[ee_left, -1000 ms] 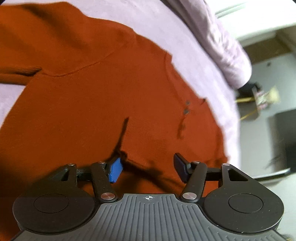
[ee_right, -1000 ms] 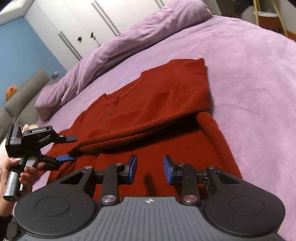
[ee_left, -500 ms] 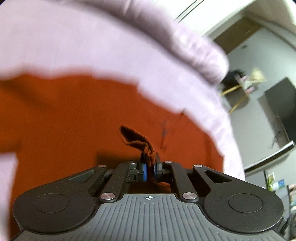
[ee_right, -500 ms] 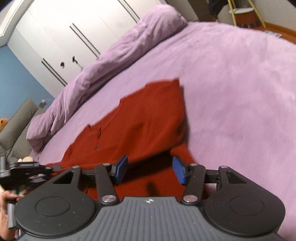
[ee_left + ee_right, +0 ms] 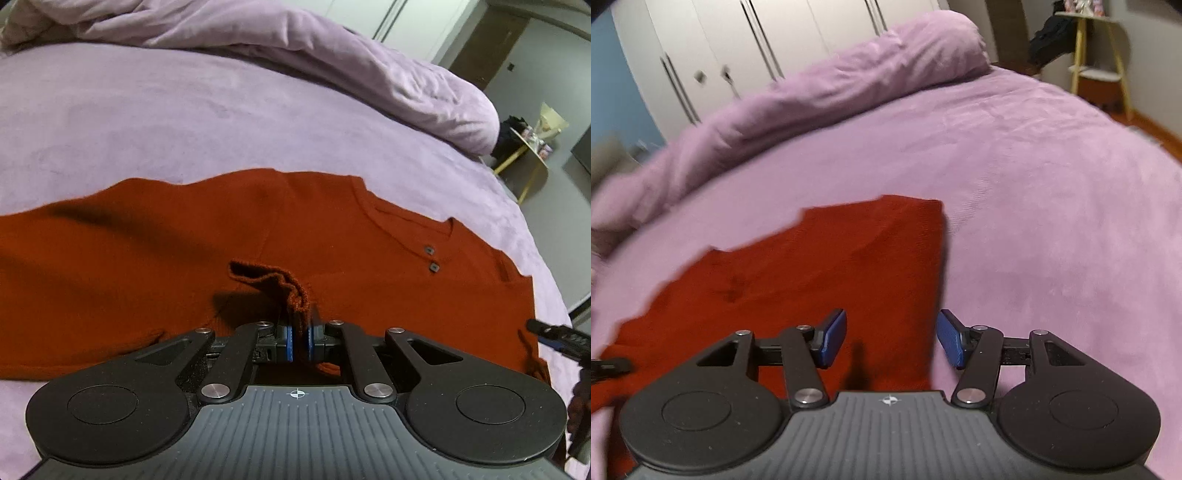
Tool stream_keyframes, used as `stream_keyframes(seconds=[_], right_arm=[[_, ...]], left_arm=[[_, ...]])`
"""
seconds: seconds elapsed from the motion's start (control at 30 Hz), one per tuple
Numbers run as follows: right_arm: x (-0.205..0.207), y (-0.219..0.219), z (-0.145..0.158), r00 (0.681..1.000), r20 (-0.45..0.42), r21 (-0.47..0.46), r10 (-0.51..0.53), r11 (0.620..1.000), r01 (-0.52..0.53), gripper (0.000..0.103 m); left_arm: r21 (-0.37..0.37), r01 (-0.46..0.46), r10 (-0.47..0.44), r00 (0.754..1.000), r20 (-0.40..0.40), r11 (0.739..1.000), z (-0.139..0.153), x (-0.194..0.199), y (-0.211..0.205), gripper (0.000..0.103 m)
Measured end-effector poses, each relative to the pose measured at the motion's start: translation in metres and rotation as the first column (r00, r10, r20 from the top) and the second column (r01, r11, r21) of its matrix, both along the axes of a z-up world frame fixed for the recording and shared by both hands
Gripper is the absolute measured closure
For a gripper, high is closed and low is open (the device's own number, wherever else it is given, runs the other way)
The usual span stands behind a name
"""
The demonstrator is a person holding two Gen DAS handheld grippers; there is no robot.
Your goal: Fold small clothes
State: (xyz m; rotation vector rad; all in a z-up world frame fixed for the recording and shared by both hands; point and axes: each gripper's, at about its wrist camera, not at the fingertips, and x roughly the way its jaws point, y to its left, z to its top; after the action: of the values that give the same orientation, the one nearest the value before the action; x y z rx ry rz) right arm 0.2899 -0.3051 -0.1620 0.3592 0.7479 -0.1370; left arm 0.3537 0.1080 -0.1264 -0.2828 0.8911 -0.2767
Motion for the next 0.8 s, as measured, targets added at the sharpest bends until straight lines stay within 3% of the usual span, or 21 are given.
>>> stream_keyframes(seconds=[0.1,0.23,0.33,0.47,0.6,0.8], right_arm=[[0.010,0.002,-0.011,1.000,-0.028,0.000,0.011,1.000,-0.011,0.083],[0.001,0.005,-0.002,0.999,0.049,-0.088,-0.023,0.996,0.027,0.096],[-0.003,0.000,-0.001,0.991,0.082,-0.097,-0.102,0.989,0.110,0.096],[0.000,0.000,-0.014,0.994,0.034,-0.142,-0.101,0.984,0.105,0.095],[-0.011,0.002,-0.010,0.996,0.027,-0.178,-0.089,0.980,0.093,0.089],[-0.039,0.029,0.008,0.992,0.123,-0.185,0.006,0.983,0.017,0.089]], left_arm=[[0.039,0.010,-0.013,0.998,0.064,0.999,0.006,0.006,-0.011,0.095],[0.078,0.021,-0.038,0.974,0.225,0.997,0.032,-0.005,-0.016,0.095],[0.148,0.022,-0.064,0.956,0.287,0.989,0.033,-0.003,-0.027,0.095],[0.235,0.025,-0.065,0.985,0.162,0.972,0.001,0.010,-0.035,0.094],[0.222,0.021,-0.041,0.996,0.085,0.975,-0.018,0.004,-0.025,0.086],[0.104,-0.013,0.006,0.998,0.068,0.994,-0.007,-0.007,-0.006,0.077]])
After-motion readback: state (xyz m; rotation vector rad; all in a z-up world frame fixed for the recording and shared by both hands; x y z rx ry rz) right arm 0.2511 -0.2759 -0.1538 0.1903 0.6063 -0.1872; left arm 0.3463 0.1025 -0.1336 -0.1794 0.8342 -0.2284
